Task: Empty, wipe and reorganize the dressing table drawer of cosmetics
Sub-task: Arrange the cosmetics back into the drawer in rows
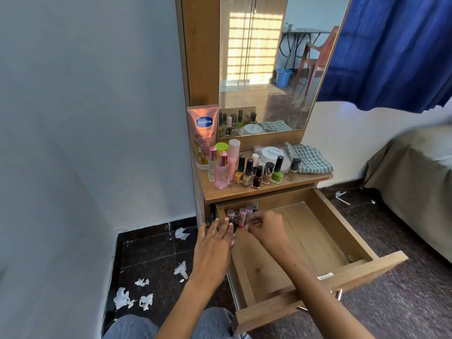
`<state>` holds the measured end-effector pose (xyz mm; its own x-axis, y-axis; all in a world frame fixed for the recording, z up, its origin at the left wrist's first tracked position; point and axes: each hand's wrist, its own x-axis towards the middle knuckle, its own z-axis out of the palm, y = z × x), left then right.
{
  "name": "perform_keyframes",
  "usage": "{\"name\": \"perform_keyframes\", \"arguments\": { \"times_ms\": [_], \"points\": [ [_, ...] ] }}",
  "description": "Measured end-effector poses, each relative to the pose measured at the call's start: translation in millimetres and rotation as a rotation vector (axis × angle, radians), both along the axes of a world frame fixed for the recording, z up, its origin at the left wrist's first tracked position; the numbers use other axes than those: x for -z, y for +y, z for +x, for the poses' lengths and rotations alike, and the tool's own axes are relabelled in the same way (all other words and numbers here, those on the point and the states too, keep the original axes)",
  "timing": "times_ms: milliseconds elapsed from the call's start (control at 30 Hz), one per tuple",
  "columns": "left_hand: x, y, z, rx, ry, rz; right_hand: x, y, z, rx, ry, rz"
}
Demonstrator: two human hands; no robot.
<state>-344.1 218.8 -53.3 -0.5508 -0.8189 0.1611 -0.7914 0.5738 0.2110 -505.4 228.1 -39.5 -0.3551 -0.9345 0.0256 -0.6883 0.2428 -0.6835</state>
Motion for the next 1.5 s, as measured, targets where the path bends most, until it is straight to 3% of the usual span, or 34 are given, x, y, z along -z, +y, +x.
{"name": "perform_keyframes", "arguments": {
  "times_ms": [200,400,733,833,933,1100,1500],
  "points": [
    [-7,-3,-5,0.005,-0.088,-0.002,-28,3,-3,0.116,0.14,-0.362],
    [-12,-1,-5,-0.005,-0.136,0.007,-51,-21,-2,0.217,0.317,-0.37],
    [-12,1,-2,-0.009,-0.076,0.028,-54,-13,-11,0.199,0.237,-0.472],
    [-11,3,-2,-0.009,-0.058,0.021,-49,5,-10,0.175,0.125,-0.431],
    [-10,2,-2,-0.012,-0.061,0.028,-30,16,-10,0.112,0.07,-0.265],
    [-12,3,-3,-0.018,-0.061,0.036,0,8,-7,0.072,0.079,-0.038],
    [-7,3,-4,-0.021,0.008,0.033,14,-13,3,-0.018,0.187,0.092]
  ]
}}
